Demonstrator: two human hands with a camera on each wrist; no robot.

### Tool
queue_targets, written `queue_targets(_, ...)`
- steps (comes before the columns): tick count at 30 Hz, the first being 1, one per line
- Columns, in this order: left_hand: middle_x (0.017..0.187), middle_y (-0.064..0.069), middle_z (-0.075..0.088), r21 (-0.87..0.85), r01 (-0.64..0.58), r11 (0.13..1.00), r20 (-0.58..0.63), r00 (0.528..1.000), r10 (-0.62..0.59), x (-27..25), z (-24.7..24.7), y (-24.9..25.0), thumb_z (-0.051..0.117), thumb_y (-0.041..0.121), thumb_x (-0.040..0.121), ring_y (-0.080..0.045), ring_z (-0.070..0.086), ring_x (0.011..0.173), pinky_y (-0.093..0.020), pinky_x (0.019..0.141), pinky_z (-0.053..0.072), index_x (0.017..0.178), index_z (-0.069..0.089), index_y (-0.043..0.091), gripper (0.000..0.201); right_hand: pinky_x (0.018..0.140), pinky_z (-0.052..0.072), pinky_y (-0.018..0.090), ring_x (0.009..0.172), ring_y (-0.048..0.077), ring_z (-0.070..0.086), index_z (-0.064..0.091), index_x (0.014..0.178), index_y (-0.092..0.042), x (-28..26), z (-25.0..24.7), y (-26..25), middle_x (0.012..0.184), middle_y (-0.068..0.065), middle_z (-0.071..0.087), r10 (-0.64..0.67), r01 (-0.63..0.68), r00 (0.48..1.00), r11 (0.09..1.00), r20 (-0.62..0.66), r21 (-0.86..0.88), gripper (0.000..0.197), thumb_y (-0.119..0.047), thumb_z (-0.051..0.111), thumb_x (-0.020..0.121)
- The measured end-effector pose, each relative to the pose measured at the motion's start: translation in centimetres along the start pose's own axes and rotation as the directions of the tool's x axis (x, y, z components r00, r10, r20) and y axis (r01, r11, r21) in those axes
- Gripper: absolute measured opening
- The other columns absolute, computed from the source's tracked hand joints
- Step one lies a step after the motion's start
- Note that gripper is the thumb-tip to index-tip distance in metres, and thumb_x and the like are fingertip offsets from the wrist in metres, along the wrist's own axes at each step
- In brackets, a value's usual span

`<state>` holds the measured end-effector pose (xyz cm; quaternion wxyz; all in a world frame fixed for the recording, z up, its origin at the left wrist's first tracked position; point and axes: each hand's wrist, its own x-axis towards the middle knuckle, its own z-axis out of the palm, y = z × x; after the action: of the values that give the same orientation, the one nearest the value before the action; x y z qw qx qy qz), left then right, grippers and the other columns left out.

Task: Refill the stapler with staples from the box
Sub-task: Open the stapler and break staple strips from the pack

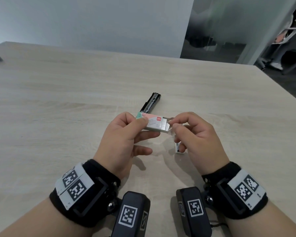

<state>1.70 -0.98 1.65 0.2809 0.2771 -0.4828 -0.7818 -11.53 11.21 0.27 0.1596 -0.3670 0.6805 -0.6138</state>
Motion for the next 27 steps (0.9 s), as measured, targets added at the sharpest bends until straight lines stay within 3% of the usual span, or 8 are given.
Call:
queue_targets(3, 0.094, -0.015, 0.081, -0.001, -0.001, 1.0, 0.001, 1.0, 0.001, 0.0, 0.05, -0.04, 0.063, 0.011, 0.097, -0.025, 0.079, 0.076, -0.026, 0.036, 0.048, 0.07, 0.042, 0.02, 0.035, 0.051, 0.049, 0.034, 0.062, 0.017, 0.058, 0.071, 0.079, -0.029, 0.02, -0.05, 0.14, 0.088, -0.008, 0.074, 0.048, -0.047, 0.999, 0.998, -0.009, 0.044, 0.014, -0.024, 0.061, 0.087)
queue_targets(6, 0.094, -0.014, 0.081, 0.005, -0.011, 1.0, 0.007, 1.0, 0.01, -0.06, 0.06, -0.15, 0.063, 0.012, 0.097, -0.025, 0.079, 0.076, -0.026, 0.036, 0.049, 0.071, 0.042, 0.019, 0.034, 0.053, 0.047, 0.039, 0.06, 0.024, 0.055, 0.07, 0.077, -0.029, 0.11, 0.01, 0.12, 0.086, 0.009, 0.072, 0.057, -0.057, 0.998, 0.997, -0.008, 0.054, 0.012, -0.028, 0.063, 0.087)
queue_targets(10, 0.094, -0.014, 0.081, -0.002, -0.018, 1.0, 0.009, 1.0, 0.018, -0.12, 0.11, -0.25, 0.062, 0.011, 0.097, -0.024, 0.079, 0.077, -0.026, 0.037, 0.05, 0.073, 0.043, 0.019, 0.032, 0.054, 0.041, 0.04, 0.058, 0.023, 0.048, 0.066, 0.074, -0.026, 0.13, -0.03, 0.25, 0.076, 0.026, 0.061, 0.059, -0.059, 0.998, 0.998, -0.016, 0.034, 0.009, -0.029, 0.067, 0.083)
queue_targets(13, 0.095, -0.015, 0.081, -0.018, -0.029, 0.999, 0.004, 1.0, 0.029, -0.13, 0.18, -0.29, 0.063, 0.011, 0.097, -0.024, 0.079, 0.077, -0.026, 0.038, 0.051, 0.074, 0.044, 0.019, 0.031, 0.054, 0.04, 0.038, 0.058, 0.022, 0.046, 0.065, 0.076, -0.02, 0.14, -0.17, 0.45, 0.067, 0.012, 0.055, 0.022, -0.022, 0.999, 1.0, -0.024, 0.012, 0.01, -0.028, 0.07, 0.081)
queue_targets(16, 0.098, -0.016, 0.081, -0.034, -0.028, 0.999, 0.002, 1.0, 0.028, -0.09, 0.19, -0.43, 0.063, 0.011, 0.097, -0.025, 0.079, 0.08, -0.026, 0.038, 0.052, 0.074, 0.045, 0.018, 0.031, 0.063, 0.045, 0.035, 0.069, 0.014, 0.052, 0.064, 0.074, -0.02, 0.17, -0.2, 0.37, 0.082, -0.004, 0.059, -0.076, 0.076, 0.996, 0.997, -0.053, -0.003, 0.011, -0.027, 0.07, 0.079)
queue_targets(19, 0.101, -0.018, 0.08, -0.043, -0.029, 0.999, 0.013, 0.999, 0.029, -0.08, 0.24, -0.57, 0.064, 0.011, 0.097, -0.027, 0.079, 0.084, -0.026, 0.039, 0.052, 0.074, 0.046, 0.018, 0.029, 0.065, 0.045, 0.033, 0.07, 0.014, 0.052, 0.064, 0.074, -0.02, 0.09, -0.18, 0.32, 0.082, -0.007, 0.059, -0.092, 0.092, 0.994, 0.996, -0.06, 0.002, 0.011, -0.029, 0.069, 0.078)
queue_targets(22, 0.1, -0.018, 0.08, -0.048, -0.038, 0.998, 0.031, 0.999, 0.039, -0.13, 0.31, -0.64, 0.064, 0.01, 0.097, -0.027, 0.079, 0.084, -0.027, 0.039, 0.053, 0.075, 0.046, 0.018, 0.029, 0.053, 0.043, 0.03, 0.058, 0.016, 0.047, 0.067, 0.076, -0.024, 0.04, -0.27, 0.16, 0.068, -0.006, 0.058, -0.009, 0.008, 0.999, 1.0, -0.052, -0.011, 0.01, -0.027, 0.069, 0.085)
queue_targets(27, 0.099, -0.017, 0.08, -0.044, -0.059, 0.997, 0.042, 0.997, 0.061, -0.19, 0.31, -0.68, 0.063, 0.01, 0.097, -0.027, 0.079, 0.084, -0.027, 0.04, 0.054, 0.075, 0.046, 0.017, 0.029, 0.052, 0.042, 0.038, 0.05, 0.021, 0.047, 0.065, 0.076, -0.024, 0.02, -0.31, 0.02, 0.055, -0.007, 0.056, 0.036, -0.036, 0.998, 0.999, -0.057, 0.009, 0.018, -0.019, 0.067, 0.093)
